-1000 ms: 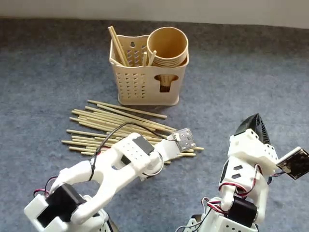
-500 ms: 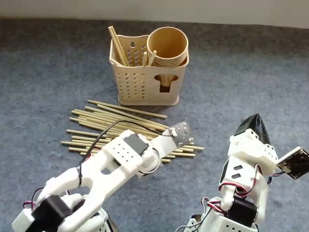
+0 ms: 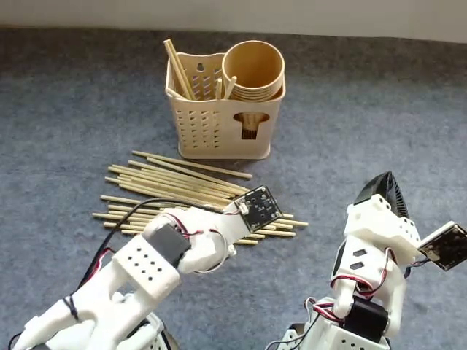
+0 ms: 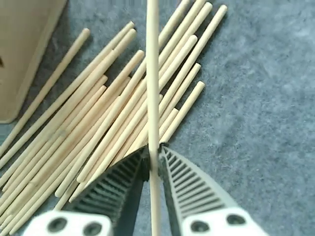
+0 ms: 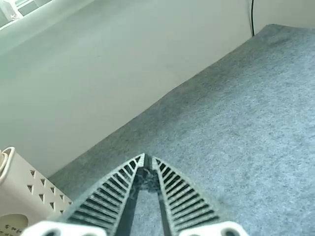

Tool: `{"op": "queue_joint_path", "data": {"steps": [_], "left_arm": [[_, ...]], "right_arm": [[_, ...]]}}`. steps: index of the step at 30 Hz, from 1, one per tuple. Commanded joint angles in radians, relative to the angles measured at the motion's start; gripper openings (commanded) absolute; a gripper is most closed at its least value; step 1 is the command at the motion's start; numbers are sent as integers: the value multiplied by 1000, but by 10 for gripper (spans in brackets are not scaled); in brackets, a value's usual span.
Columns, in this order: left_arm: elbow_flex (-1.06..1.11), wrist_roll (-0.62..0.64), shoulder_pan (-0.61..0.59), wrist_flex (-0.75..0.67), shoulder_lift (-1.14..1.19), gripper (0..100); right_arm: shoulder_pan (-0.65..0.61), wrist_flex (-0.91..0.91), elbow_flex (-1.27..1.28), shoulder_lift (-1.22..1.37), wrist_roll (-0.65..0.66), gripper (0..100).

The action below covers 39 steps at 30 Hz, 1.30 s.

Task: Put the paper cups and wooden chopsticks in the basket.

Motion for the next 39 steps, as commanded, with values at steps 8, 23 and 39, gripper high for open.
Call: {"op": "queue_joint_path", "data": {"steps": [8, 23, 39], "left_arm": [[35, 72, -151, 3, -236, 7], [134, 130, -255, 8, -559, 7], [176, 216, -360, 8, -777, 7]], "right_arm": [[-139, 67, -4, -8, 84, 6], [-437, 77, 105, -8, 299, 6], [-608, 71, 278, -8, 479, 7]]}}
